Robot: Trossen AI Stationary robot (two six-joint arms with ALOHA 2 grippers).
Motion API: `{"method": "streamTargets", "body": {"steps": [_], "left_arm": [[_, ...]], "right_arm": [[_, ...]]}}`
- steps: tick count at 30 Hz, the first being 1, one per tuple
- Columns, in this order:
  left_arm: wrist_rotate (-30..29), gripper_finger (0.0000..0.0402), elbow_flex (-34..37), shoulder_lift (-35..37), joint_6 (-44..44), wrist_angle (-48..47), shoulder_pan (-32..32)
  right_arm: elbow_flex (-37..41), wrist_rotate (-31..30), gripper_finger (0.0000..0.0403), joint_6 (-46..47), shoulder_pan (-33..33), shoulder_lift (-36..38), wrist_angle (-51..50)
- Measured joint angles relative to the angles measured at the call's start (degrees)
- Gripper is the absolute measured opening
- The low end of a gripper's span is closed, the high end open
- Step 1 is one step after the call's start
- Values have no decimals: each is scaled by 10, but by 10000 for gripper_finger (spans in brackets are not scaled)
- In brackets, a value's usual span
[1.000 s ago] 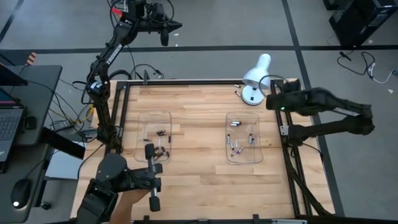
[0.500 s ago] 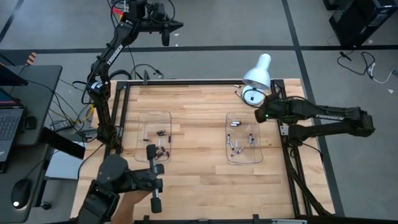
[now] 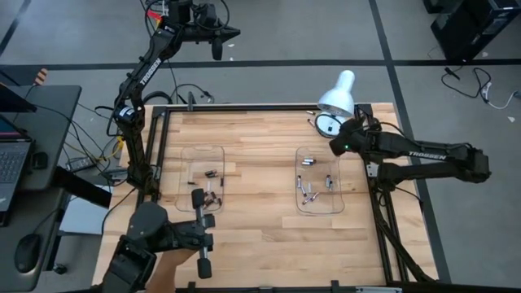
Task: Sort batteries
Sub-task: Put the silver battery into the right transparent bin
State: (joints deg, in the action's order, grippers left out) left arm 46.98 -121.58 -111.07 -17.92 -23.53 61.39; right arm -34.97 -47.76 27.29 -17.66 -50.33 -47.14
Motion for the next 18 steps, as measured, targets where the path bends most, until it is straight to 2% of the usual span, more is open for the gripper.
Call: {"method": "streamTargets", "body": {"steps": [11, 14, 18], "left_arm": [[0, 0, 0, 0, -15, -1, 0], [0, 0, 0, 0, -15, -5, 0], [0, 0, 0, 0, -18, -4, 0]], "right_arm": [[46, 61, 2, -109, -115, -2, 202], [46, 82, 11, -107, -136, -4, 201], [57, 84, 37, -59, -160, -17, 217]]}}
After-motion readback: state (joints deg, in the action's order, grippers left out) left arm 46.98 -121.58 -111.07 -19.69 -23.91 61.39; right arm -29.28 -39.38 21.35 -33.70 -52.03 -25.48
